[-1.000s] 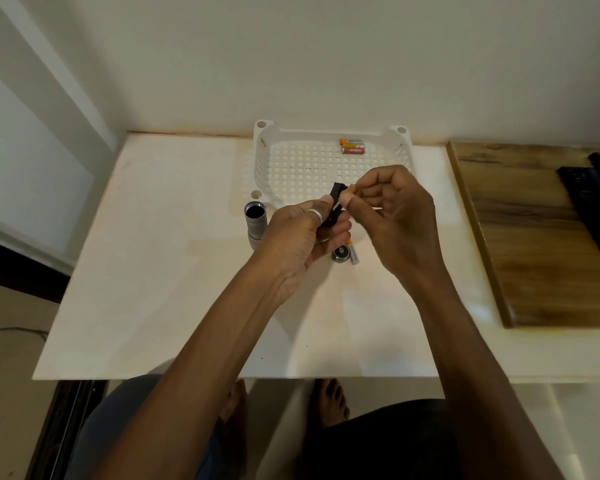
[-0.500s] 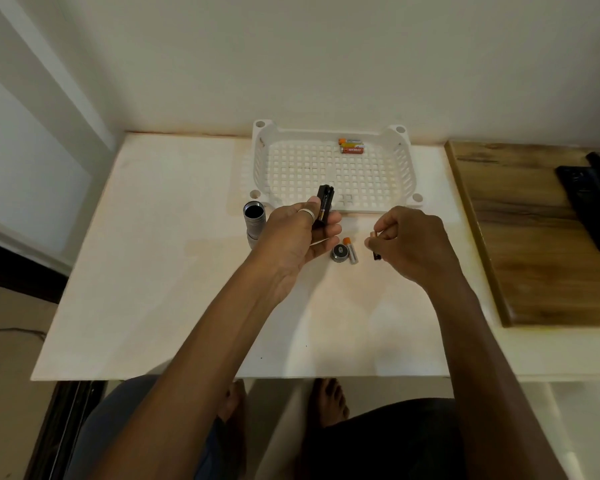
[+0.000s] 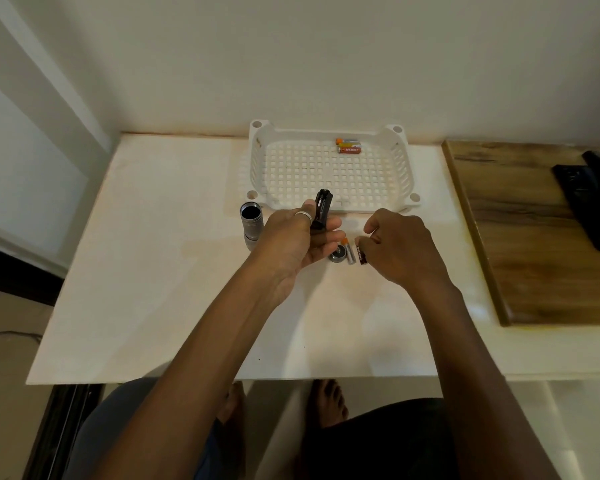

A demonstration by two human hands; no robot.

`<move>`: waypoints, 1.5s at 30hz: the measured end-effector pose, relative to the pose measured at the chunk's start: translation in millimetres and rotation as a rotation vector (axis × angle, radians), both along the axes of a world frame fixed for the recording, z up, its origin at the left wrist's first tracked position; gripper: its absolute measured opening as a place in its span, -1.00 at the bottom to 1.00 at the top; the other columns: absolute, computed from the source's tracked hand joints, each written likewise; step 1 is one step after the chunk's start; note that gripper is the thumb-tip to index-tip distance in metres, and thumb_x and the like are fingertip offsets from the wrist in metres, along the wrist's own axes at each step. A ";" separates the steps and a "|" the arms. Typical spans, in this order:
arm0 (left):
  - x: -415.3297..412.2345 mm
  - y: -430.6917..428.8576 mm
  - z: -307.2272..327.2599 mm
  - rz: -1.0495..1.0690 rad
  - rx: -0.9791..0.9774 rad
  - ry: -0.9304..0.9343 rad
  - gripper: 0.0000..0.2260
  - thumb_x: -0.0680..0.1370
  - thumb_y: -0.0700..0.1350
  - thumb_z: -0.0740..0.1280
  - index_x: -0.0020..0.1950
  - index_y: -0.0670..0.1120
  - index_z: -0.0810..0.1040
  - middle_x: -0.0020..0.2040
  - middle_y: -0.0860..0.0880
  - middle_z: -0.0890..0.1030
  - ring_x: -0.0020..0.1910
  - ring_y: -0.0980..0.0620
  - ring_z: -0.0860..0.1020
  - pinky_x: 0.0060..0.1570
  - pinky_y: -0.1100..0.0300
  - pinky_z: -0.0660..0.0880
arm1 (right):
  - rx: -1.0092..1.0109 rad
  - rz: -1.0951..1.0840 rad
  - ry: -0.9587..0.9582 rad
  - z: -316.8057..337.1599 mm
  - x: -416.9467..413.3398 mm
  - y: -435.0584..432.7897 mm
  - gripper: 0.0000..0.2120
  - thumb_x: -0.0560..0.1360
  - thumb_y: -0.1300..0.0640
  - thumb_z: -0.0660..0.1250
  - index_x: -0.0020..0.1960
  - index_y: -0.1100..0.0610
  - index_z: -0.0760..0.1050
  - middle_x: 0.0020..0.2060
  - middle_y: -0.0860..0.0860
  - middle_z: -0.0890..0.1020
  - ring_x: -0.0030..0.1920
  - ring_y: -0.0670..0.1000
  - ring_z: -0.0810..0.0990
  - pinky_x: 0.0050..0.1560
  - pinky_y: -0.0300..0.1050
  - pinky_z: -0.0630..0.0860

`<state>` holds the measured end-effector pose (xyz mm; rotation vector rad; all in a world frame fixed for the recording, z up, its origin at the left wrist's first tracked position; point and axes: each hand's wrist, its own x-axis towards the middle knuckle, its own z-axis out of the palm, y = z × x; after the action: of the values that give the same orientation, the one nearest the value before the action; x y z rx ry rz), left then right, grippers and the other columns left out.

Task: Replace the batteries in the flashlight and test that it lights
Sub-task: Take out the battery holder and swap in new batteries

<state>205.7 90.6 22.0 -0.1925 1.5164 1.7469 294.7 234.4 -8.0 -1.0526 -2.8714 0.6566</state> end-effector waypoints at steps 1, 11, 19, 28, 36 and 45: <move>-0.1 -0.5 0.0 -0.005 -0.001 0.005 -0.70 0.73 -0.04 0.17 0.09 -0.19 0.61 -0.27 0.00 0.75 -0.27 0.07 0.73 -0.29 0.24 0.66 | 0.009 -0.001 0.030 1.9 -0.3 0.5 -0.86 0.58 0.05 0.38 0.08 0.10 0.60 -0.08 0.05 0.72 -0.13 0.05 0.60 -0.11 -0.14 0.43; -0.1 -3.4 -0.1 -0.064 0.037 0.038 -0.66 0.74 -0.02 0.12 0.03 -0.10 0.66 -0.10 -0.03 0.78 -0.12 0.05 0.76 -0.20 0.22 0.66 | -0.459 0.074 0.463 28.8 -7.2 -13.2 -0.62 0.46 -0.01 0.56 0.21 0.01 0.56 0.07 -0.17 0.68 0.14 -0.18 0.67 0.13 -0.12 0.65; -2.4 -1.9 -0.4 -0.097 0.081 0.005 -0.71 0.70 0.03 0.22 0.09 -0.08 0.69 -0.03 -0.09 0.78 -0.03 -0.02 0.75 -0.05 0.10 0.67 | -0.424 0.119 0.564 31.8 -8.4 -23.0 -0.46 0.35 0.16 0.63 0.25 0.02 0.51 0.10 -0.18 0.66 0.17 -0.21 0.64 0.06 -0.22 0.66; -5.2 -5.6 2.3 -0.042 0.131 -0.014 -0.74 0.68 -0.04 0.29 0.16 -0.17 0.68 -0.12 -0.08 0.76 -0.14 0.04 0.72 -0.17 0.19 0.64 | -0.216 0.234 0.638 33.3 -6.8 -25.0 -0.58 0.47 0.12 0.53 0.30 0.11 0.56 0.13 -0.06 0.67 0.13 -0.14 0.65 -0.05 -0.22 0.66; -2.3 -3.2 -1.3 -0.072 0.088 0.085 -0.76 0.69 -0.06 0.26 0.05 -0.13 0.69 -0.22 -0.06 0.73 -0.15 0.02 0.72 -0.08 0.14 0.65 | 0.009 0.270 0.592 29.5 -5.5 -29.6 -0.58 0.47 0.02 0.47 0.27 0.13 0.54 0.11 -0.02 0.67 0.09 -0.04 0.64 -0.07 -0.01 0.65; 1.4 -2.5 2.2 -0.057 0.012 0.151 -0.74 0.70 -0.10 0.27 -0.07 -0.14 0.69 -0.33 -0.06 0.68 -0.35 0.07 0.68 -0.30 0.24 0.63 | 0.103 0.297 0.481 28.8 -6.9 -36.5 -0.47 0.43 0.03 0.41 0.36 0.15 0.43 0.06 0.03 0.69 -0.01 0.10 0.67 -0.11 0.06 0.62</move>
<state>207.1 88.1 24.2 -0.0114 1.6021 1.7575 287.8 197.9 20.9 -0.3845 -2.6092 0.6541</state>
